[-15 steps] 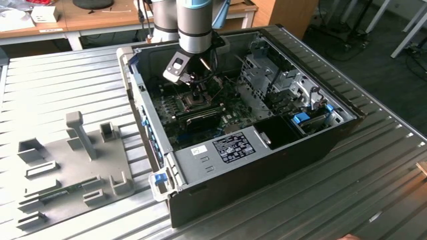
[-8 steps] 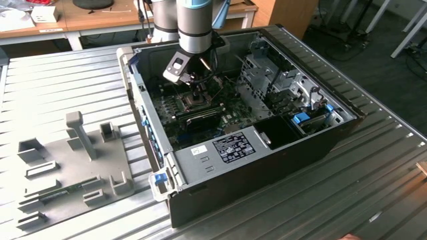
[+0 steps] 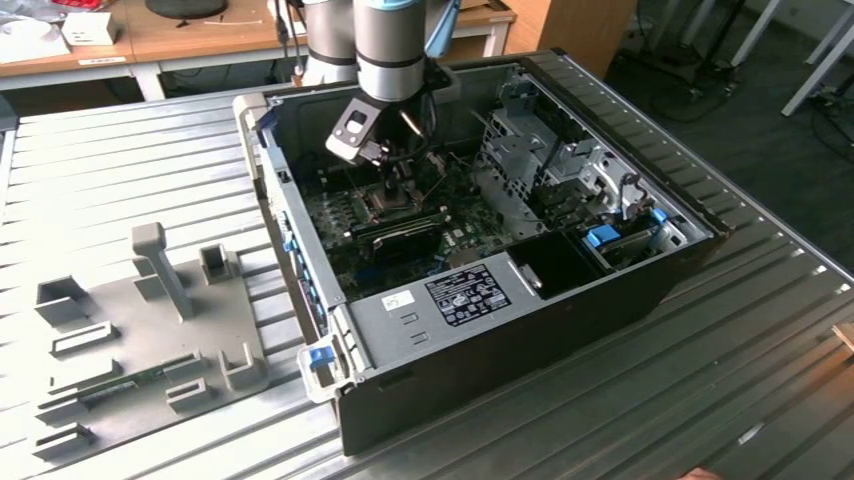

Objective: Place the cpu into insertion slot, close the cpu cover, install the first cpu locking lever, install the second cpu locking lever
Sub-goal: 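Place the cpu into insertion slot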

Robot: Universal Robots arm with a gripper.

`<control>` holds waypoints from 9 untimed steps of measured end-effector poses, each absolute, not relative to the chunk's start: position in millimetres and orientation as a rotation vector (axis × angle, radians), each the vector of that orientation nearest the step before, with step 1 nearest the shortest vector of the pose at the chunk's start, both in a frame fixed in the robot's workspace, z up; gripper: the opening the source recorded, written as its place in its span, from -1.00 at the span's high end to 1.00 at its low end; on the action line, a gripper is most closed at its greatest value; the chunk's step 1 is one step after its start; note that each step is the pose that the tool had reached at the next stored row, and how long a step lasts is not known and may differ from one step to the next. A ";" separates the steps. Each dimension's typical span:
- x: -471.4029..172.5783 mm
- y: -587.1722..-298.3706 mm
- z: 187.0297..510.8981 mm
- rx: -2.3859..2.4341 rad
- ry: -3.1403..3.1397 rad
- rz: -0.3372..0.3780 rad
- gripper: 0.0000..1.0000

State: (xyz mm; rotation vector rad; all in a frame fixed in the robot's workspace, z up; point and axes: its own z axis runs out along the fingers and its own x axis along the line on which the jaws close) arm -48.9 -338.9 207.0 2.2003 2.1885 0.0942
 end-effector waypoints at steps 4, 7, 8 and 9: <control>-48.9 -339.0 212.8 2.200 2.189 0.094 0.80; -48.9 -339.0 218.2 2.200 2.189 0.094 0.80; -48.9 -339.0 220.2 2.200 2.189 0.094 0.80; -48.9 -338.9 221.9 2.200 2.189 0.094 0.80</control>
